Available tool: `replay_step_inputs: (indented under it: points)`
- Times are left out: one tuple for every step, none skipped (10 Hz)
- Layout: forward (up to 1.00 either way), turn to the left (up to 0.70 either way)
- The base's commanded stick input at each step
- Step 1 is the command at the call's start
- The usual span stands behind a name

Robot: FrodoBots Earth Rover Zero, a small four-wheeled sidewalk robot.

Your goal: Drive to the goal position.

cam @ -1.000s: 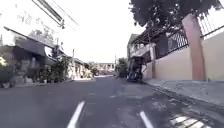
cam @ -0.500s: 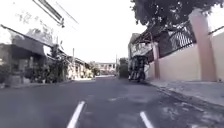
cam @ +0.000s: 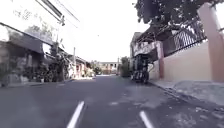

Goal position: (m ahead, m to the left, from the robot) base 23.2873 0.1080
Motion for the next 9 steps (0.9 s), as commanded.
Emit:
replay_step_inputs:
  points:
    - [0.85, 0.00]
    - [0.85, 0.00]
    - [0.85, 0.00]
    - [0.85, 0.00]
    - [0.85, 0.00]
    - [0.85, -0.14]
    - [0.85, -0.34]
    - [0.85, -0.34]
    - [0.85, -0.34]
